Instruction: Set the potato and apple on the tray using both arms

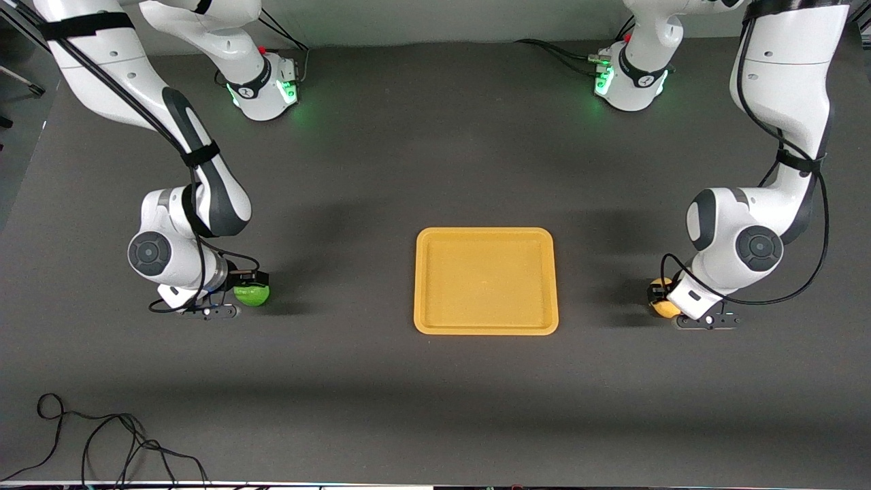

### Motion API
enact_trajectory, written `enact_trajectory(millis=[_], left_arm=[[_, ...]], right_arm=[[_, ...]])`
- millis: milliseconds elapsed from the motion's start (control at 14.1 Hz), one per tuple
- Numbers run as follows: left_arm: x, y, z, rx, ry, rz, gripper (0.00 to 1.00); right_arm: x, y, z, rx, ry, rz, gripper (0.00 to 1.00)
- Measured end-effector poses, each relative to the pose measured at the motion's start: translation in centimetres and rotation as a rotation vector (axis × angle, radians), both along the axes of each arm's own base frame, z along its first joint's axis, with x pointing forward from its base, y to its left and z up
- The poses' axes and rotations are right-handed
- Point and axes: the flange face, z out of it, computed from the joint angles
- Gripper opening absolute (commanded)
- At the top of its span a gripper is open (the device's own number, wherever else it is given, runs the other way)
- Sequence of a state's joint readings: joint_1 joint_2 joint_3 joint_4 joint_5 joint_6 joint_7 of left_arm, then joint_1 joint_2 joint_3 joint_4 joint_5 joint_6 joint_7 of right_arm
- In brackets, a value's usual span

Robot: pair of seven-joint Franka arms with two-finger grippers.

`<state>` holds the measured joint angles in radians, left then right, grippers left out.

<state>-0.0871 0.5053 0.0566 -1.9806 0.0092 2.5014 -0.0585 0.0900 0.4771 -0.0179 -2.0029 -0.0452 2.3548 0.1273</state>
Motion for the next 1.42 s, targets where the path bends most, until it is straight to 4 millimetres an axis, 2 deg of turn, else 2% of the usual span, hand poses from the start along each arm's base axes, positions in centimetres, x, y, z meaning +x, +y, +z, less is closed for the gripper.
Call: enact_trajectory(millis=[213, 283, 354, 425, 567, 709, 780, 921, 1063, 1205, 1417], left_arm=[[0.1, -0.4, 1.1, -0.003, 0.01, 0.007, 0.39], [0.0, -1.1, 2.4, -0.005, 0.038, 0.01, 0.39], [0.0, -2.3, 4.5, -0.006, 0.074, 0.009, 0.39], [0.0, -3.9, 7.1, -0.004, 0.114, -0.001, 0.39], [-0.6, -8.3, 13.7, 0.003, 0.179, -0.031, 0.39], [-1.6, -14.2, 19.1, -0.008, 0.186, -0.027, 0.39], [-2.2, -17.2, 20.1, -0.015, 0.177, -0.021, 0.39], [-3.9, -22.8, 19.6, -0.016, 0.175, -0.021, 0.39], [-4.9, -27.0, 17.0, -0.015, 0.17, -0.02, 0.4], [-4.9, -29.2, 13.0, -0.016, 0.167, -0.013, 0.43], [-4.4, -30.3, 6.4, -0.014, 0.178, 0.017, 0.44]], right_arm=[[0.1, 0.0, -2.1, 0.003, -0.006, -0.03, 0.65], [0.4, 0.3, -2.1, 0.003, -0.01, -0.032, 0.53], [0.8, 0.6, -1.7, 0.004, -0.021, -0.032, 0.47], [1.2, 0.9, -1.1, 0.005, -0.029, -0.029, 0.46], [2.2, 1.4, 0.9, 0.004, -0.011, -0.025, 0.4], [3.4, 2.7, 5.6, -0.005, 0.043, -0.01, 0.4], [3.9, 3.7, 8.7, -0.009, 0.06, 0.003, 0.4], [4.6, 5.9, 14.5, -0.009, 0.047, 0.033, 0.4], [4.8, 8.1, 18.0, -0.003, 0.004, 0.064, 0.4], [5.0, 9.3, 19.2, 0.012, -0.018, 0.075, 0.4], [4.7, 11.9, 19.9, 0.068, -0.025, 0.085, 0.4]])
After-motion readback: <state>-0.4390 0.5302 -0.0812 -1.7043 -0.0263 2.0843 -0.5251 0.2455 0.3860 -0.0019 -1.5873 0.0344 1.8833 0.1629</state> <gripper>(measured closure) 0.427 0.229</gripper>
